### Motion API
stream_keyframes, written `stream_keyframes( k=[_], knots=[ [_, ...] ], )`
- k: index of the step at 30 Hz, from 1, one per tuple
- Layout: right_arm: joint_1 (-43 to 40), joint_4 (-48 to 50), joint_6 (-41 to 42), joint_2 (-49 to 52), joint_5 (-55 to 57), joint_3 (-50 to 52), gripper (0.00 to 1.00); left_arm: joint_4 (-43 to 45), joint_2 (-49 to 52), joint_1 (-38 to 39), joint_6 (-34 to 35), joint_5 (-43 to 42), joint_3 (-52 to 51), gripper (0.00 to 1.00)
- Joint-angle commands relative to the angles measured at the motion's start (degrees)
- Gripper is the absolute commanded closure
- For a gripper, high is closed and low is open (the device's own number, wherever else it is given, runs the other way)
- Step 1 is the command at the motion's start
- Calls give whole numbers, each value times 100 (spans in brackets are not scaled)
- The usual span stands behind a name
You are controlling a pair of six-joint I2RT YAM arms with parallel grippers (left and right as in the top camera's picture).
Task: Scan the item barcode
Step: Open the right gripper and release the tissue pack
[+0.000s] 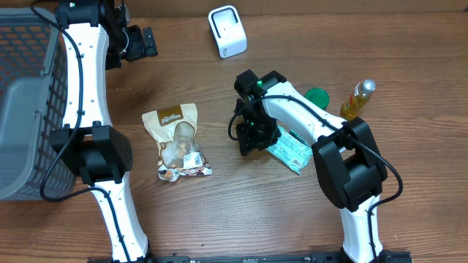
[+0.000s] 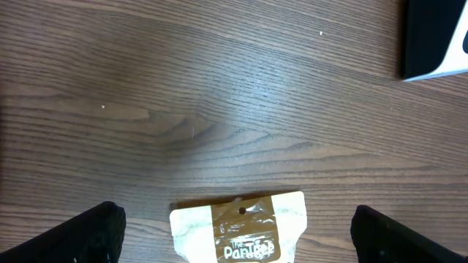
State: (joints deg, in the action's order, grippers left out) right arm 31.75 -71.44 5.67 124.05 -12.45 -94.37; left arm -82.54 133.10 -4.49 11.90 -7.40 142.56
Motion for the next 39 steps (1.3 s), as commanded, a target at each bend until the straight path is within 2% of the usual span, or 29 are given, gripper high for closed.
stream_keyframes(
  k=[1,12,18,20,23,28,35,39],
  knots=[
    [-63,-61,59,-26,866,79,53,9,-13,37,13,39,107,0],
    [-813,-612,52,-26,1816,79,49,9,-13,37,13,39,107,0],
    [-1062,-691,52,-26,1875,79,49,9,-13,37,13,37,107,0],
    [-1043,-691,52,-26,1471,79,50,9,-13,37,13,39,107,0],
    [-863,-686,55,-26,212,79,50,9,-13,37,13,39,107,0],
    [-538,-625,203,-26,39,79,49,9,-13,37,13,37,107,1],
    [-487,-426,546,-26,1016,671,49,9,-13,37,13,39,107,0],
    [-612,-702,546,-26,1596,1025,45,9,-13,37,13,37,107,0]
  ],
)
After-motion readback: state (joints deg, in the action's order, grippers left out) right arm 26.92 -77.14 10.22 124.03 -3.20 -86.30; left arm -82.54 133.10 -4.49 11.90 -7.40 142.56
